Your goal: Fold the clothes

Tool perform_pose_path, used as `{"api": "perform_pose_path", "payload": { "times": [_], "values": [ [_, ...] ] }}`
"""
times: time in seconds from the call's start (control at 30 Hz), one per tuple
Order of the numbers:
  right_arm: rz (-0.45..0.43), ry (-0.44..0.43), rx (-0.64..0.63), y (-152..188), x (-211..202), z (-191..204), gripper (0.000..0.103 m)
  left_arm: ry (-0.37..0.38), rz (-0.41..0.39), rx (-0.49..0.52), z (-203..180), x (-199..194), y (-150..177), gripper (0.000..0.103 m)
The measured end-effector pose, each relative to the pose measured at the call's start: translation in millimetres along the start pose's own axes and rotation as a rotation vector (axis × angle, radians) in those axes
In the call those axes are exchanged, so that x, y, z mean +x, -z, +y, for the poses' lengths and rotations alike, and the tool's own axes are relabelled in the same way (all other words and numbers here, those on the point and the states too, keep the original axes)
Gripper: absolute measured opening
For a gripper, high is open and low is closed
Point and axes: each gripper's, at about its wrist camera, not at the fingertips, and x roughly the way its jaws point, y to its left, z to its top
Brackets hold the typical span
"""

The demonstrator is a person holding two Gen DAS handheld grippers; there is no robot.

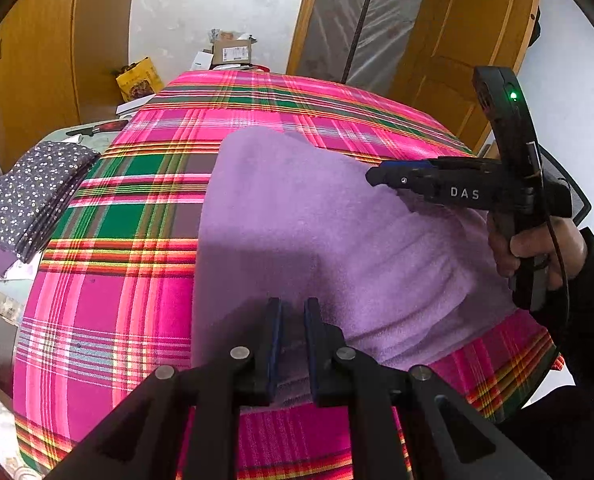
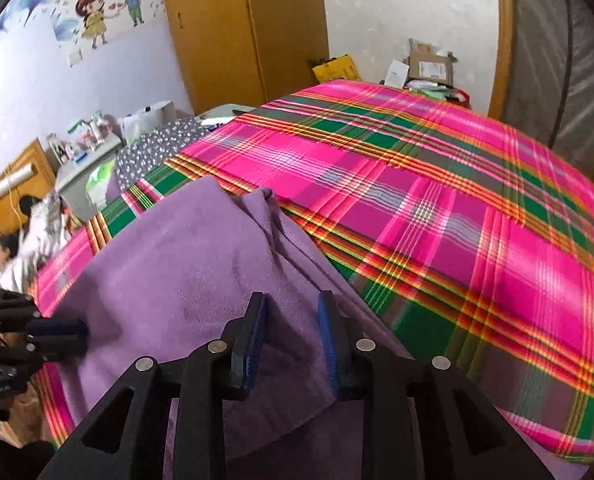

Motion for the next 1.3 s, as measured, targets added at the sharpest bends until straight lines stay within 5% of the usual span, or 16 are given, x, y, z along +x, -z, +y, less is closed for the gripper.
{"api": "perform_pose_path", "payload": {
  "times": [0.4, 0.9, 1.3],
  "values": [
    [-0.089, -0.044, -0.057, 36, -51, 36, 0.026, -0.031, -0.041, -0.059, 19, -15, -1, 0.011],
    [-0.049, -0.059, -0.113, 64, -69, 55, 0.026, 0.027, -0.056, -0.041, 6, -20, 0, 0.011],
    [0.031, -0.080, -0.129, 79, -62, 56, 0.028, 0.097, 0.009, 0.043, -26, -3, 9, 0.011]
  ]
}}
